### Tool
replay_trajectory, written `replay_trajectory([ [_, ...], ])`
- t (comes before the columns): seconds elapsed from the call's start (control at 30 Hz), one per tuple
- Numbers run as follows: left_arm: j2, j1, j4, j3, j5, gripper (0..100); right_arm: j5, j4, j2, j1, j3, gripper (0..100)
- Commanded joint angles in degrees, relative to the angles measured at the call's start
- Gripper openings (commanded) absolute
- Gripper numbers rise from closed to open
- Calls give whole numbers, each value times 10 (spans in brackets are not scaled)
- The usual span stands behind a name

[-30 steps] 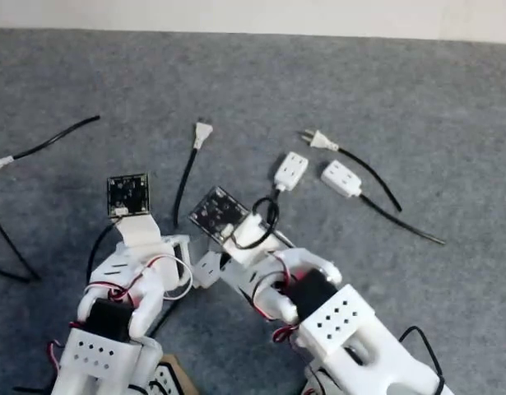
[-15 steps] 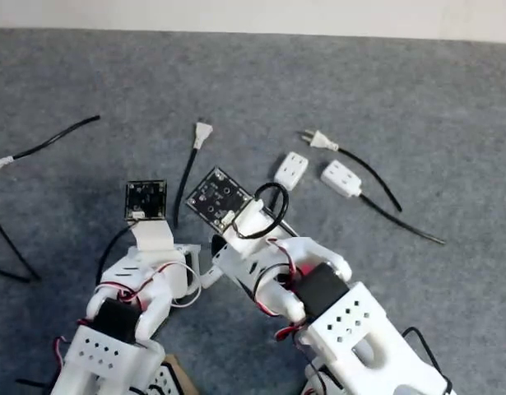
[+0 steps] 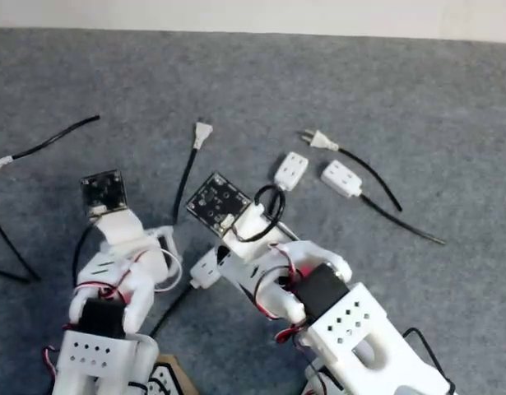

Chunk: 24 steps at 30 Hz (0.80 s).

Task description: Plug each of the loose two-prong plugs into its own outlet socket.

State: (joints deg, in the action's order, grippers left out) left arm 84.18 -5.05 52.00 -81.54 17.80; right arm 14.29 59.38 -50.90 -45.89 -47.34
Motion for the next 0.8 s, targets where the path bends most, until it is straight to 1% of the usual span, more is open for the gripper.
replay_trajectory([
  [0.0, -1, -57, -11, 2, -6, 309, -16, -1, -7, -26, 29, 5],
  [0.17, -1, -123, 8, -12, -4, 309, -25, -16, -7, -30, 29, 5],
  [0.27, -1, -138, 18, -12, -4, 309, -23, -15, -7, -29, 29, 5],
  [0.37, 0, -117, 17, -11, -4, 309, -23, -15, -7, -29, 29, 5],
  [0.43, 4, -90, 15, -10, -4, 309, -22, -15, -7, -19, 29, 5],
  [0.57, 2, 31, 14, 18, -7, 309, -11, -31, 41, 0, 30, 5],
  [0.63, -1, 62, 6, 22, -11, 309, 17, -60, 83, 1, 30, 5],
  [0.7, -1, 62, 6, 22, -18, 309, 62, -92, 125, 0, 32, 5],
  [0.77, -2, 61, 6, 22, -18, 309, 124, -105, 161, -1, 34, 5],
])
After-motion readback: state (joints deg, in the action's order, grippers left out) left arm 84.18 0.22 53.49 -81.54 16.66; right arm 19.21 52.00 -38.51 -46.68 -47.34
